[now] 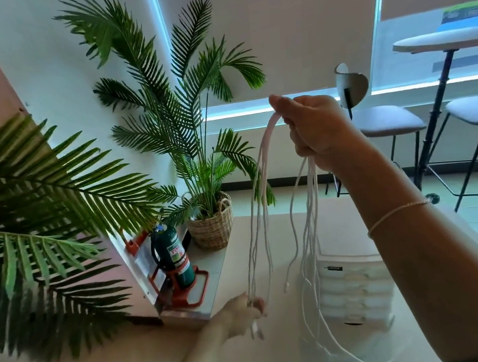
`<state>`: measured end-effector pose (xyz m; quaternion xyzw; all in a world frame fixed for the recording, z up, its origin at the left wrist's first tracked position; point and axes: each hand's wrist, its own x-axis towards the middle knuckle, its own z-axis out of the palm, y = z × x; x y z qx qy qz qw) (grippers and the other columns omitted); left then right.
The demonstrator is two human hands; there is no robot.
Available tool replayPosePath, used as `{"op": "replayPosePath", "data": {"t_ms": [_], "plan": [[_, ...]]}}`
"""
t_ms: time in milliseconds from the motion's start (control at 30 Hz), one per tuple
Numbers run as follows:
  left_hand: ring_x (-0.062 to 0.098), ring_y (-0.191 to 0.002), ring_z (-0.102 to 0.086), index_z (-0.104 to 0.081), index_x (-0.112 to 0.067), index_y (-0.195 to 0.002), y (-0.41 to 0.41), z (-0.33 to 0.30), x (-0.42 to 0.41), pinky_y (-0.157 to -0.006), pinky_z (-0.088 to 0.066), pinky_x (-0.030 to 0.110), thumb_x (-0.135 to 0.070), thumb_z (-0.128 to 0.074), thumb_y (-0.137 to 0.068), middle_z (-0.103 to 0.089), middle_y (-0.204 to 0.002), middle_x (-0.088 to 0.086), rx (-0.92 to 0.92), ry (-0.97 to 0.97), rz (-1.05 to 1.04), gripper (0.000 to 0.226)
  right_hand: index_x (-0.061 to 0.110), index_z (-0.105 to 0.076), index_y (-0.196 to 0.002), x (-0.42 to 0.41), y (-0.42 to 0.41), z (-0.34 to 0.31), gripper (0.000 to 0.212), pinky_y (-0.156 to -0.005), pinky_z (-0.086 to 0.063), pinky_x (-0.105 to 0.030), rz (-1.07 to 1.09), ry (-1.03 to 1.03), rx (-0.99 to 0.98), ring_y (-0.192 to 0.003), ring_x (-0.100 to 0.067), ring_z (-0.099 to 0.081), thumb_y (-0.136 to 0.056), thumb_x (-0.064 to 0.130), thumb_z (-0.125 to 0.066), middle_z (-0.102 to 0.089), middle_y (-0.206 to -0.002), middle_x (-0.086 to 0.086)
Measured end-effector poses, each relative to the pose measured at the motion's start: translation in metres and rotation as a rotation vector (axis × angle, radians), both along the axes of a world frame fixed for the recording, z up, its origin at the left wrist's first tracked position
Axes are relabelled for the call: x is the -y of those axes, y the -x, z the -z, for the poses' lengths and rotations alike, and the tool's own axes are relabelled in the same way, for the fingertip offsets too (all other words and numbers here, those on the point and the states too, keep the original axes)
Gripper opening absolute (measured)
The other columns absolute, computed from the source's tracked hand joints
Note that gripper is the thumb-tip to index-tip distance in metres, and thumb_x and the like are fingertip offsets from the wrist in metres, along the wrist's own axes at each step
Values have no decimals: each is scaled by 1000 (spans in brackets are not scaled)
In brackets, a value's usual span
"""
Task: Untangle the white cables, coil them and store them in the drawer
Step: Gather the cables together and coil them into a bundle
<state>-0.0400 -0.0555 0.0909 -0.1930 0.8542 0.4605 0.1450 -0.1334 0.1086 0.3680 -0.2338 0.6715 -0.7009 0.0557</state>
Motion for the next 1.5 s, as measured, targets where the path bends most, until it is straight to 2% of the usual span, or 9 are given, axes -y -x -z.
{"op": "replayPosePath", "data": {"t_ms": [167,333,533,733,967,1133,1233,1367,1500], "plan": [[20,-106,-59,-56,-19,-110,14,-76,-20,-104,-37,39,-25,-62,-70,-66,-101,1,-235,-666,251,40,17,-49,-60,-1,6,0,36,-34,-23,-16,15,-33,-17,-32,-6,-21,-89,37,-59,-28,-43,4],[8,-62,-55,-65,-25,-83,30,-102,-43,-88,-48,34,-53,-65,-76,-54,-63,-9,-447,-731,302,29,16,-52,-63,-17,13,3,36,-41,-27,-21,123,-174,-37,-39,-10,-26,-87,41,-59,-32,-39,7],[5,-52,-36,-44,-18,-70,28,-61,-48,-57,-37,17,-51,-40,-80,-41,-51,-14,-320,-506,174,34,9,-61,-73,-70,40,25,37,-45,-31,-25,368,-451,-66,-45,-13,-34,-86,43,-61,-43,-55,-2],[3,-45,-32,-44,-22,-64,11,-14,-21,-46,-28,16,-91,-48,-46,-40,-50,-13,-159,-141,56,72,5,-59,-65,-147,62,88,40,-46,-28,-22,349,-912,77,-48,-16,-35,-79,41,-68,-44,-53,-6],[9,-49,-31,-42,-21,-62,16,-57,2,-50,-26,25,-62,-43,-81,-37,-53,-8,-169,62,54,46,5,-61,-58,-207,75,109,59,-43,-24,-23,394,-1268,103,-39,-17,-34,-80,59,-55,-39,-38,-1],[6,-38,-26,-42,-16,-66,17,-77,0,-42,-22,22,-48,-44,-92,-34,-47,-7,-210,-80,-31,40,12,-59,-59,-211,86,132,49,-48,-33,-23,398,-1557,139,-50,-13,-49,-91,49,-49,-53,-53,-2],[5,-34,-22,-39,-16,-66,13,-83,-16,-38,-18,20,-43,-41,-96,-31,-43,-9,-182,-223,-9,40,15,-57,-76,-199,82,181,32,-78,-46,-23,253,-1748,95,-93,-15,-63,-98,30,-38,-67,-104,-6],[4,-36,-20,-36,-19,-65,14,-81,-43,-35,-17,16,-44,-37,-97,-27,-43,-12,-83,-370,41,41,6,-55,-117,-125,43,189,38,-85,-49,-33,293,-1369,-151,-103,-30,-60,-99,32,-35,-61,-117,-15],[4,-38,-18,-37,-21,-62,19,-82,-67,-35,-16,16,-50,-37,-96,-23,-45,-11,-38,-480,15,44,7,-63,-100,-39,-21,164,44,-72,-40,-29,-79,-883,-144,-84,-25,-58,-99,39,-33,-66,-95,-13]]}}
